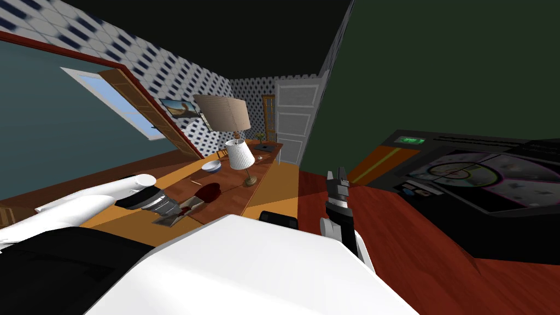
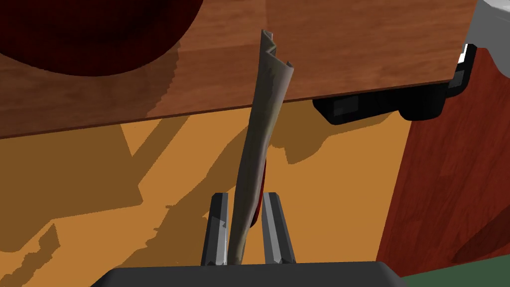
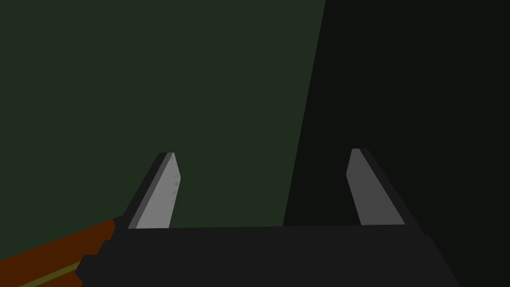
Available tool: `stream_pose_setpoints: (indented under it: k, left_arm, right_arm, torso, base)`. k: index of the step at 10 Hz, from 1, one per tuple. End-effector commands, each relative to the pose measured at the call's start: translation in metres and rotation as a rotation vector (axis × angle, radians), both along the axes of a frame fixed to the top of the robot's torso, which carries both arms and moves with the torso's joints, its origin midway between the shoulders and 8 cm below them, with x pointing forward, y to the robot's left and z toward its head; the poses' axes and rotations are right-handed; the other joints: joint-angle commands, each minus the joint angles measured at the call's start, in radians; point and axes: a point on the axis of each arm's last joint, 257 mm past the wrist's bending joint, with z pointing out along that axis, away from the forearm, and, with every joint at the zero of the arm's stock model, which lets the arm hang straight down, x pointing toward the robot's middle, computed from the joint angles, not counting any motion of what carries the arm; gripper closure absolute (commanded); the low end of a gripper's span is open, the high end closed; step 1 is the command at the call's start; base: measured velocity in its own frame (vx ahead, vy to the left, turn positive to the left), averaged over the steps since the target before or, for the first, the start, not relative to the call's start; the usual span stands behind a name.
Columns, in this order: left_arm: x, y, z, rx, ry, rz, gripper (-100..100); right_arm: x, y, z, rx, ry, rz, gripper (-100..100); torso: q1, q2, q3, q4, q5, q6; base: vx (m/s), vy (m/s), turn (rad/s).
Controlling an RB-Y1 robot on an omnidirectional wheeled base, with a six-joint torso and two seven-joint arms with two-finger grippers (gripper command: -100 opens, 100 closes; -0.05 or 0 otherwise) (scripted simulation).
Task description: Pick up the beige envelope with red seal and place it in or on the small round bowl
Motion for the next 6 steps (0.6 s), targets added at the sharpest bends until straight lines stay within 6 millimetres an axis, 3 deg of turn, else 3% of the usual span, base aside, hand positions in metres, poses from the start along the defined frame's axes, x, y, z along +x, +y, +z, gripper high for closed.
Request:
stream_pose_setpoints:
  k: [1,6]
  left_arm:
    - [0.000,0.012,0.009,0.018,-0.012,0.047,100]
    - [-0.003,0.039,0.033,0.058,-0.039,0.144,100]
  right_arm:
    - [0.000,0.000,0.000,0.000,0.000,0.000,0]
    - [0.000,0.000,0.000,0.000,0.000,0.000,0]
  torso:
    - [0.000,0.000,0.000,0.000,0.000,0.000]
    - [-0.002,0.002,0.001,0.001,-0.001,-0.001]
  base:
    - [0.096,0.030,-0.149]
    - [0.064,0.027,-0.105]
